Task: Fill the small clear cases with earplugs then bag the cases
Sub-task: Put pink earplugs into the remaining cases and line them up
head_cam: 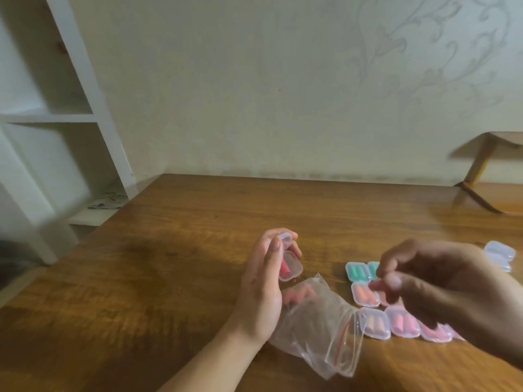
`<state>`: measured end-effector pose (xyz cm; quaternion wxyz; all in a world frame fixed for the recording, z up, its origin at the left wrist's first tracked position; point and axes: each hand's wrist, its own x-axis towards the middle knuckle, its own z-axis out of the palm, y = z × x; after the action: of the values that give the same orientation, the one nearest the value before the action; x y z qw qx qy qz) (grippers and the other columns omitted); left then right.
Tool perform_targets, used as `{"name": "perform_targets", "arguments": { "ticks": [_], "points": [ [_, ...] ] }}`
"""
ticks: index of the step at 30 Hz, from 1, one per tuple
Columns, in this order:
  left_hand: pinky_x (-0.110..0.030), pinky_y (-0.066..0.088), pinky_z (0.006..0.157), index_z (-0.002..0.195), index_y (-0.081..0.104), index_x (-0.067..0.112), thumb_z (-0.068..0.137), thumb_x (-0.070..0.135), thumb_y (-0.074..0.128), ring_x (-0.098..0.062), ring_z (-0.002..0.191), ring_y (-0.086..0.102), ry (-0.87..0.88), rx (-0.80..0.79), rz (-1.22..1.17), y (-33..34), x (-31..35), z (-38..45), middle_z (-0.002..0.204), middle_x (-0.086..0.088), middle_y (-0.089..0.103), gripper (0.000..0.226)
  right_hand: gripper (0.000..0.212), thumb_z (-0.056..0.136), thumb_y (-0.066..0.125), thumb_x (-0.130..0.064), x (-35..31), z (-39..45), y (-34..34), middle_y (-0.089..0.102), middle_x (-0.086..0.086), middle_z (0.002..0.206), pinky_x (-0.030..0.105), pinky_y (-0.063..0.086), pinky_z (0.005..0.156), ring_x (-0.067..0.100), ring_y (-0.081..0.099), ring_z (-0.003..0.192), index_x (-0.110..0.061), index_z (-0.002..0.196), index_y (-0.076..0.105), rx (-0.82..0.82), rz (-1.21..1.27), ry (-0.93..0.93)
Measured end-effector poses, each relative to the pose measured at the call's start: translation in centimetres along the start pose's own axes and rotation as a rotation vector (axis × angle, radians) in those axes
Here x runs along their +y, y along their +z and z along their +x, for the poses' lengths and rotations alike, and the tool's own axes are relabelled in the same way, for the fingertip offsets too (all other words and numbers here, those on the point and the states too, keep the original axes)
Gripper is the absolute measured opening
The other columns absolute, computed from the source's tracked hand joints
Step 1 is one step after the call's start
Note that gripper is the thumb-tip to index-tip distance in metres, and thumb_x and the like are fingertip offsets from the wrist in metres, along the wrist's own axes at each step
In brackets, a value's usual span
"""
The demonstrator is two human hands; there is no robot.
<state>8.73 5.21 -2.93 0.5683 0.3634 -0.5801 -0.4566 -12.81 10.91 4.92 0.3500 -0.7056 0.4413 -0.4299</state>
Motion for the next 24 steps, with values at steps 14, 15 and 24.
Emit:
{"name": "perform_targets", "arguments": {
  "ticks": [14, 15, 24],
  "points": [
    [-0.029, 0.047, 0.072, 0.109, 0.063, 0.017, 0.095, 0.043, 0.041, -0.022, 0.081, 0.052, -0.095, -0.245, -0.193, 1.3, 1.6, -1.7, 0.092, -0.002, 0.061, 0.037, 0.006, 0.084, 0.066, -0.033, 2.2, 0.1, 6.3, 0.061, -0.020, 0.085, 0.005, 0.033, 0.055, 0.006, 0.056, 0.056, -0.035, 0.086, 0.072, 0.178, -0.408, -0.299],
    [-0.028, 0.047, 0.071, 0.109, 0.063, 0.018, 0.095, 0.043, 0.040, -0.022, 0.081, 0.052, -0.091, -0.247, -0.190, 1.3, 1.7, -1.8, 0.093, -0.001, 0.061, 0.036, 0.007, 0.083, 0.065, -0.037, 2.2, 0.1, 6.4, 0.061, -0.020, 0.086, 0.006, 0.033, 0.055, 0.006, 0.055, 0.055, -0.037, 0.086, 0.072, 0.177, -0.420, -0.288],
    [-0.044, 0.048, 0.077, 0.113, 0.066, 0.021, 0.094, 0.027, 0.037, -0.026, 0.089, 0.062, -0.099, -0.286, -0.167, 0.7, 1.5, -1.6, 0.106, -0.011, 0.064, 0.035, 0.011, 0.082, 0.063, -0.040, 2.4, 0.1, 5.9, 0.068, -0.017, 0.083, 0.007, 0.034, 0.050, 0.009, 0.059, 0.056, -0.036, 0.085, 0.073, 0.215, -0.356, -0.218]
  ]
}}
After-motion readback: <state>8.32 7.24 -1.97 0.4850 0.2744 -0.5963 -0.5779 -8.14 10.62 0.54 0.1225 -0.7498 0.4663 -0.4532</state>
